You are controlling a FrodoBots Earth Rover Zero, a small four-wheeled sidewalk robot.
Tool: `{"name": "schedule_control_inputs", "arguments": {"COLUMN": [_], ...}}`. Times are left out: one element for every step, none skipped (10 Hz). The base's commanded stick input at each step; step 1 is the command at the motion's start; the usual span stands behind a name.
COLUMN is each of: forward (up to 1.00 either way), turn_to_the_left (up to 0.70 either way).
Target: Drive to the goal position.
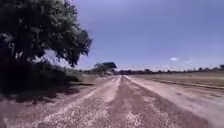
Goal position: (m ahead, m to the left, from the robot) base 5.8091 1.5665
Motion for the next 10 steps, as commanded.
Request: {"name": "schedule_control_inputs", "arguments": {"forward": [0.7, 0.7, 0.7, 0.7, 0.7, 0.7, 0.7, 0.7, 0.7, 0.7], "turn_to_the_left": [0.0, 0.03, 0.25, 0.0, 0.0, 0.0, 0.0, 0.0, 0.0, 0.0]}}
